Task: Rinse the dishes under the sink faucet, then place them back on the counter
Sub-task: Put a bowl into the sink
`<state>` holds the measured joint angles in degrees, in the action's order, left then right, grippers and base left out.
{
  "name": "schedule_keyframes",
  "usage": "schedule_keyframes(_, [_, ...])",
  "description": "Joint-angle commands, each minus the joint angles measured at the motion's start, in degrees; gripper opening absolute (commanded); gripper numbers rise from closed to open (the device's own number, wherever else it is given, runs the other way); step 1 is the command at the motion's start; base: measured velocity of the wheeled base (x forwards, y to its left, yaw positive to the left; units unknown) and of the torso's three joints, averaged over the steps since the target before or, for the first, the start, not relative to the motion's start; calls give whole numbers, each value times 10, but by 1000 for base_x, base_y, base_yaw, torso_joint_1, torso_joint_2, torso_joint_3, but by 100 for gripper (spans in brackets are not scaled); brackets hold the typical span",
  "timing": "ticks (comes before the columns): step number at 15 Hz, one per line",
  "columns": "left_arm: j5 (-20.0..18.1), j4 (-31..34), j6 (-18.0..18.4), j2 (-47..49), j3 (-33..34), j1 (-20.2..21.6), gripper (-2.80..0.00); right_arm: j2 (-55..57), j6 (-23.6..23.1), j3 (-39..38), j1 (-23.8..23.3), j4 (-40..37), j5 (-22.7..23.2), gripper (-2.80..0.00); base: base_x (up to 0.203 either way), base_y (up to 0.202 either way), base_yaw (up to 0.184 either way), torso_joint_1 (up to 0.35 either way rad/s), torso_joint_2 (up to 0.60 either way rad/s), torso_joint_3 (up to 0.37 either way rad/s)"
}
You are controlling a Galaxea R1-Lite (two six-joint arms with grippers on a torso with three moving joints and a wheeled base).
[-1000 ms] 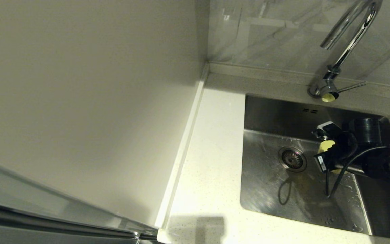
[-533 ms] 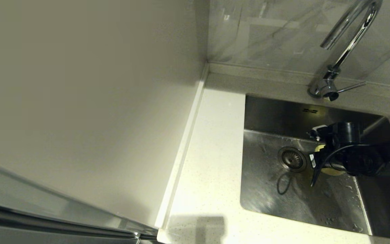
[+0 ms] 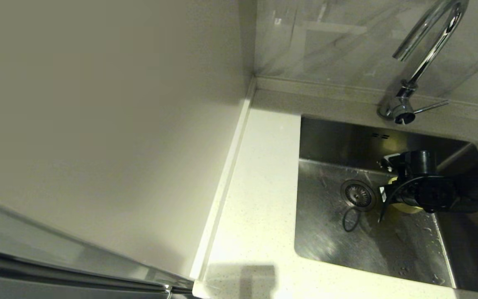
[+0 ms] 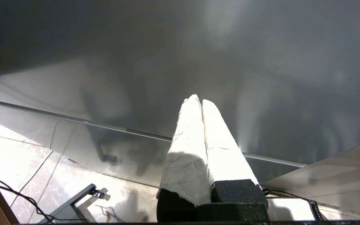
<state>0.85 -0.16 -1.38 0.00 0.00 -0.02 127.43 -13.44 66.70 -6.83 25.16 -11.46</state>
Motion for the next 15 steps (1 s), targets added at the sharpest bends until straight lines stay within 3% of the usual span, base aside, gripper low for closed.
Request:
schedule_keyframes(1, [0, 0, 0, -2, 0, 0, -280, 12, -1, 4, -2, 2, -1, -280, 0, 0, 0, 0, 0, 0])
schedule_keyframes(15, [1, 0, 0, -2, 0, 0, -280, 39, -1, 33, -2, 1, -30, -280, 0, 0, 0, 0, 0, 0])
